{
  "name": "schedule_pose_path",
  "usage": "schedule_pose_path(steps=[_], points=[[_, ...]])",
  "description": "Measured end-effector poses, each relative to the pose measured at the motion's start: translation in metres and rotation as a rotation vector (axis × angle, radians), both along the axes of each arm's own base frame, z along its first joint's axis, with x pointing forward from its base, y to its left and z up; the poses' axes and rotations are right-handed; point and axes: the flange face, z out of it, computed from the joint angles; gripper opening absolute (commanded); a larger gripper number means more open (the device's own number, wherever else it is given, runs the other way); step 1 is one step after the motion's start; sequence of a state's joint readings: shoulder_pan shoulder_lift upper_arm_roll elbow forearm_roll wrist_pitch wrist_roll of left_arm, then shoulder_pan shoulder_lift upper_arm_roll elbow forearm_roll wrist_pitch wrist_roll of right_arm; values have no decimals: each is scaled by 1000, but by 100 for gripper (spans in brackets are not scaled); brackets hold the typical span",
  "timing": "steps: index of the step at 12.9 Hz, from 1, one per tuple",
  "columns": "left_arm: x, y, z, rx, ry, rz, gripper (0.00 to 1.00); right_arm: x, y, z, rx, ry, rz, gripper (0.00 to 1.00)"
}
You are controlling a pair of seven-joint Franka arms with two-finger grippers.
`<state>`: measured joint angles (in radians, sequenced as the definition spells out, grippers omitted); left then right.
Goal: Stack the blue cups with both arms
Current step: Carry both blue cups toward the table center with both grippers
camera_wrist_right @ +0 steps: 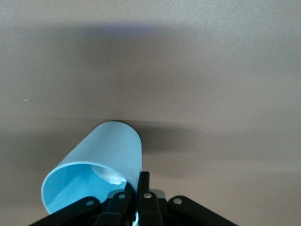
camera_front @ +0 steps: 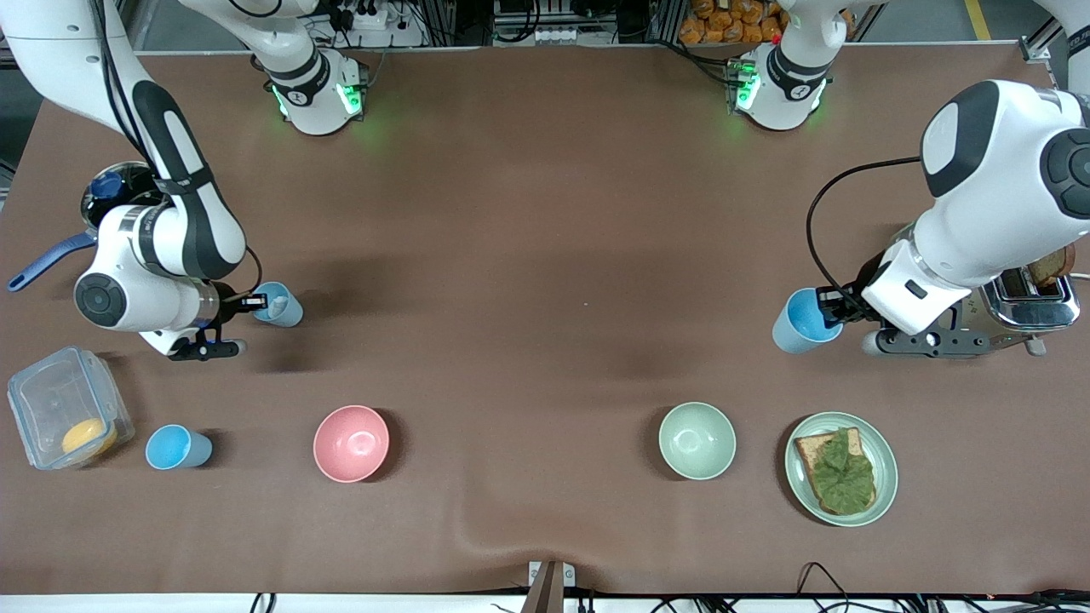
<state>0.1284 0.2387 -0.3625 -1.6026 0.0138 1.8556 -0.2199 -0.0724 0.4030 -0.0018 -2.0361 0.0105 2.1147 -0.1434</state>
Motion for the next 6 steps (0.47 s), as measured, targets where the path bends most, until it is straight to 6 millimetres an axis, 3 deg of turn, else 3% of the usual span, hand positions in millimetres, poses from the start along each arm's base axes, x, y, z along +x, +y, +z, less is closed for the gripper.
schedule_pose_path(steps=[3, 6], points=[[2, 8, 9, 2, 3, 13, 0, 11, 20, 18, 42, 32, -16, 0], [0, -3, 15, -1, 5, 62, 0, 33, 75, 55, 48, 30, -76, 0]])
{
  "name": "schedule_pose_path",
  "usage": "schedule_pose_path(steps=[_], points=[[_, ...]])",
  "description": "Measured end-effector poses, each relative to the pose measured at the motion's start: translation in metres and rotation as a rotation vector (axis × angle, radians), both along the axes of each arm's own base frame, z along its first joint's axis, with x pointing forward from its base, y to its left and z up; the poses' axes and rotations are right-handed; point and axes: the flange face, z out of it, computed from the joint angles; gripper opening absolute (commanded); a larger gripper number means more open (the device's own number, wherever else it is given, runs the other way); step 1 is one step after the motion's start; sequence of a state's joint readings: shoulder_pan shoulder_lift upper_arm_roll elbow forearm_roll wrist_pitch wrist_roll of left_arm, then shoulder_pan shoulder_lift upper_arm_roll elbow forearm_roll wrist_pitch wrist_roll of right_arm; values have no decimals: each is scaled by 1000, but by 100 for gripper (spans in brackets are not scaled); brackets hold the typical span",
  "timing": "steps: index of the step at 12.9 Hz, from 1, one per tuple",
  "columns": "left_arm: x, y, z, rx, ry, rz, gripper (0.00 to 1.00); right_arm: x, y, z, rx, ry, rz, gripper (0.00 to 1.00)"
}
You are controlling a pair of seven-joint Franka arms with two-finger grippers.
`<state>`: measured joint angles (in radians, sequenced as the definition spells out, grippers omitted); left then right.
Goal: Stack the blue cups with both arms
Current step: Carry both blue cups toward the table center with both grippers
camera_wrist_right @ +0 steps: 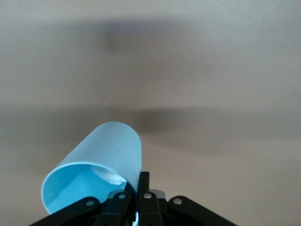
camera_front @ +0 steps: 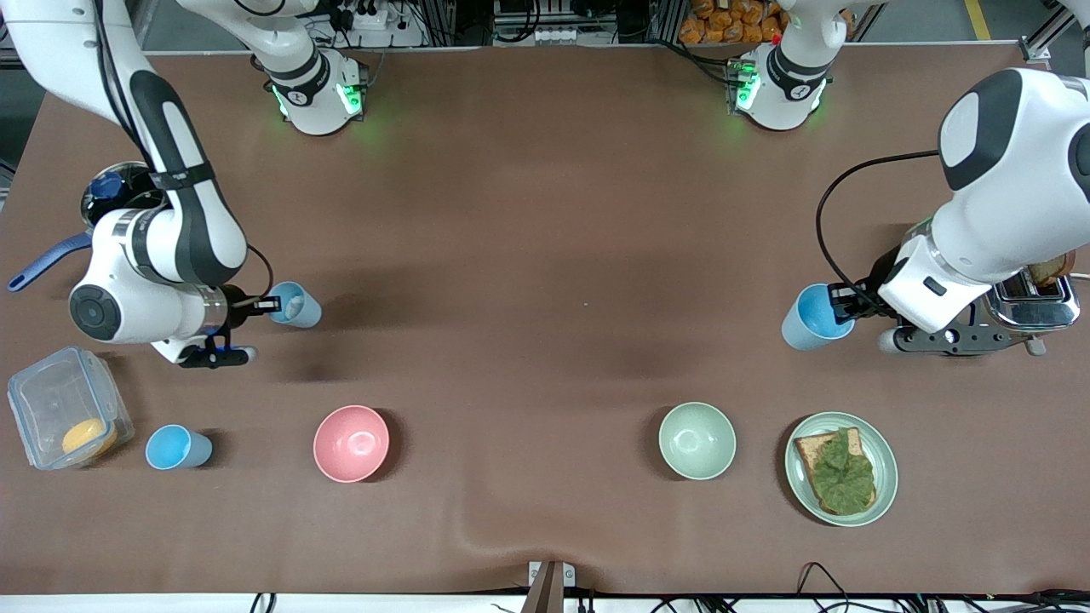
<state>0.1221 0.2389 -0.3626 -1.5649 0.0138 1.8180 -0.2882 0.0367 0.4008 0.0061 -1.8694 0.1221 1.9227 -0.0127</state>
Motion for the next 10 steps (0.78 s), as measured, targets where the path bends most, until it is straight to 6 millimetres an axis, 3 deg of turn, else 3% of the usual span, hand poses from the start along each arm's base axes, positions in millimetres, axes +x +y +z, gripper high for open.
schedule_pose_path(steps=[3, 5, 7, 10], points=[[-6, -27, 0, -1, 8, 40, 0, 1, 109, 22, -25, -12, -107, 0], [-7, -28, -1, 2, 17, 48, 0, -10, 184, 29, -16, -3, -165, 0], [-7, -23, -2, 5, 23, 55, 0, -16, 239, 25, -9, 0, -217, 0], [-6, -18, -3, 8, 32, 63, 0, -18, 299, 6, 0, -13, -271, 0]])
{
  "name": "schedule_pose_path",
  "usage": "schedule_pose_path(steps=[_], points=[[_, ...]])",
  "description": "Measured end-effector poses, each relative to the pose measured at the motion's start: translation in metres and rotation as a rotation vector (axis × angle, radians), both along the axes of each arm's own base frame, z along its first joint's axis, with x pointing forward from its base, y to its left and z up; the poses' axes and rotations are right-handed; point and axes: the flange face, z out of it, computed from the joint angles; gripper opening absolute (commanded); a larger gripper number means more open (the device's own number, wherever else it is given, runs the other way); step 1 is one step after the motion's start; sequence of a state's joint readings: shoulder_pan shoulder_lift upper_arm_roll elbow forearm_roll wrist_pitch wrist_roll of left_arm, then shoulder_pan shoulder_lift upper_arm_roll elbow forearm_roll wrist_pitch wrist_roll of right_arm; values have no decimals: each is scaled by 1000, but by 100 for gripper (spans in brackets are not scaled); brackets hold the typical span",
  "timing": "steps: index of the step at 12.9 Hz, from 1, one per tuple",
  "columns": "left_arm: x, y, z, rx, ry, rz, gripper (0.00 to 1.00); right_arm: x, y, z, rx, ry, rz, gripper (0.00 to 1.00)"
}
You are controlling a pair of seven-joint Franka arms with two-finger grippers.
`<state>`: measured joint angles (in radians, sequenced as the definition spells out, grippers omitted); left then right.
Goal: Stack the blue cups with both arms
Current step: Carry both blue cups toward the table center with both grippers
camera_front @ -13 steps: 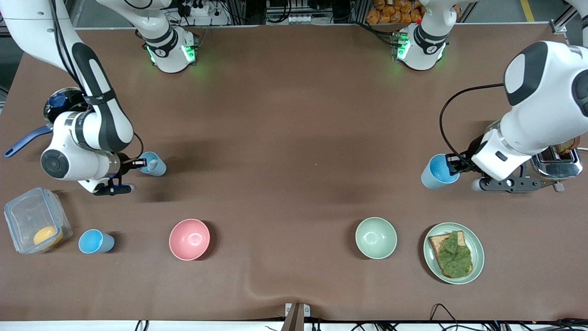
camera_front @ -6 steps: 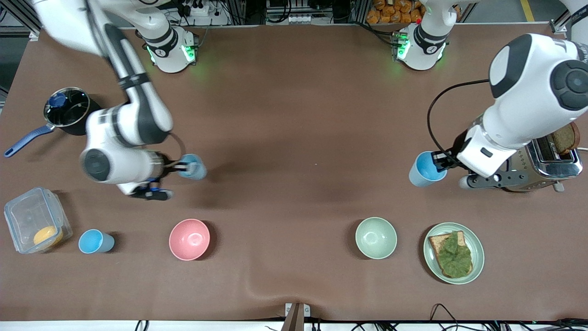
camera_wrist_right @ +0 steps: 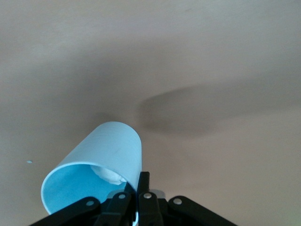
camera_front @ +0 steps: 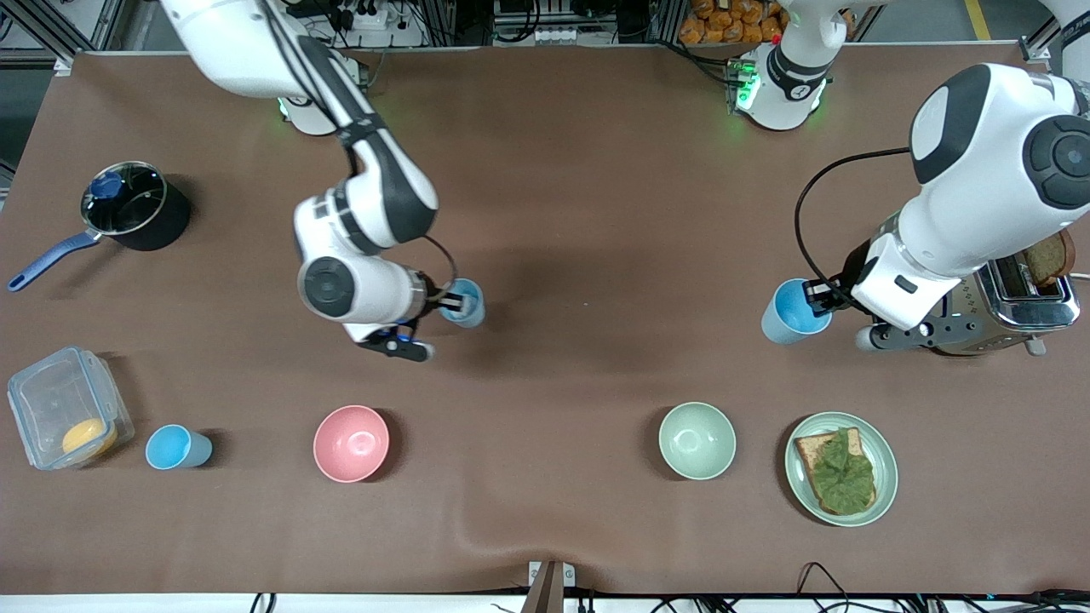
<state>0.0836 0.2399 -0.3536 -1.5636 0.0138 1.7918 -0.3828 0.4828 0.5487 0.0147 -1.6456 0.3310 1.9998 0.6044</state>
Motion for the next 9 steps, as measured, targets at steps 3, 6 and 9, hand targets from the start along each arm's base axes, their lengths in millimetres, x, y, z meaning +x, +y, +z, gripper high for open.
schedule_pose_path(steps=[3, 6, 9], points=[[0, 6, -1, 4, 11, 9, 0, -6, 43, -23, -12, -16, -30, 0], [-1, 12, -3, 12, 38, 16, 0, -11, 73, -35, -11, -39, -39, 0], [0, 14, -10, 13, 57, 18, 0, -14, 79, -47, -16, -36, -37, 100]])
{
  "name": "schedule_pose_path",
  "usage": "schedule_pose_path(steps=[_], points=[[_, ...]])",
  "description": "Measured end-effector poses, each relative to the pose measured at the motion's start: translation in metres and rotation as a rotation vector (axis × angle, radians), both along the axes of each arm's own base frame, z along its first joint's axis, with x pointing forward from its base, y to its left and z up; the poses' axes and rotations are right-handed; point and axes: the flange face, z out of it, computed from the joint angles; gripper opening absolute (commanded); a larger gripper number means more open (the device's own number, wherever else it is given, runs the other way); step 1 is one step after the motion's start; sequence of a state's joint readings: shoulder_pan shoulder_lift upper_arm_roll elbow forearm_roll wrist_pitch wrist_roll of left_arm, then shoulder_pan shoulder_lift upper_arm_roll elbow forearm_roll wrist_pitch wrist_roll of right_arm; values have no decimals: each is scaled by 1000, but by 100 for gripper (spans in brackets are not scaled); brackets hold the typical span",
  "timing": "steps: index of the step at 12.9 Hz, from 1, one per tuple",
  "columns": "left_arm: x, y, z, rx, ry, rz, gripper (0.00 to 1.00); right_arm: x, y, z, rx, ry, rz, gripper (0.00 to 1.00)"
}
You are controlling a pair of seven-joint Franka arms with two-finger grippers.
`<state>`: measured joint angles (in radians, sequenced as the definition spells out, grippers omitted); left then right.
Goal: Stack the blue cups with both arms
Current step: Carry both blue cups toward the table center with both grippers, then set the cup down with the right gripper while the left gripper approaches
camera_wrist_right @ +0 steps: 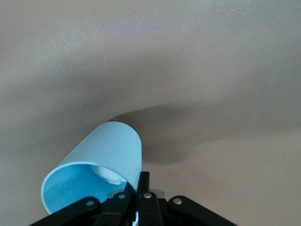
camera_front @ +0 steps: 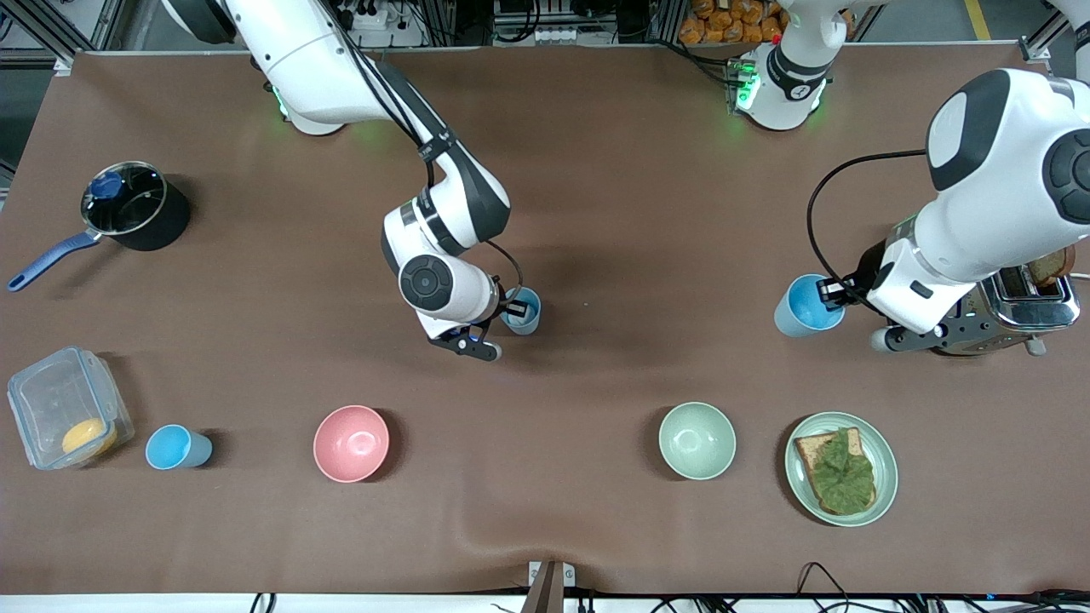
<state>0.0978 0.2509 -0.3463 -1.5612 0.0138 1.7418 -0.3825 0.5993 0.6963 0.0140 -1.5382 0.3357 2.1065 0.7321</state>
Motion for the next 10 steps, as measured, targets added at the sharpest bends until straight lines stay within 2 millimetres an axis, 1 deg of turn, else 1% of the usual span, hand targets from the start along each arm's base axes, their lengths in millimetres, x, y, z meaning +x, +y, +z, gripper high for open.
schedule_pose_path(steps=[2, 3, 4, 5, 6, 7, 8, 10], points=[[1, -15, -15, -3, 24, -11, 0, 2, 0, 1, 1, -3, -3, 100], [0, -28, -22, -3, 37, -11, 0, 3, 1, 4, 4, -8, -3, 100], [-2, -42, -28, -2, 47, -2, 0, 7, 2, 10, 12, -19, -4, 100], [-5, -59, -32, -1, 50, 11, 0, 13, 2, 22, 18, -27, -5, 100], [-9, -77, -33, 0, 49, 31, 0, 19, -3, 35, 12, -10, -3, 100], [-14, -99, -33, -1, 46, 57, 0, 29, -17, 53, 4, 19, -9, 100], [-19, -126, -34, -4, 38, 87, 0, 43, -36, 75, 5, 38, -18, 100], [-31, -183, -41, -22, 22, 143, 0, 67, -85, 120, 29, 41, -14, 100]])
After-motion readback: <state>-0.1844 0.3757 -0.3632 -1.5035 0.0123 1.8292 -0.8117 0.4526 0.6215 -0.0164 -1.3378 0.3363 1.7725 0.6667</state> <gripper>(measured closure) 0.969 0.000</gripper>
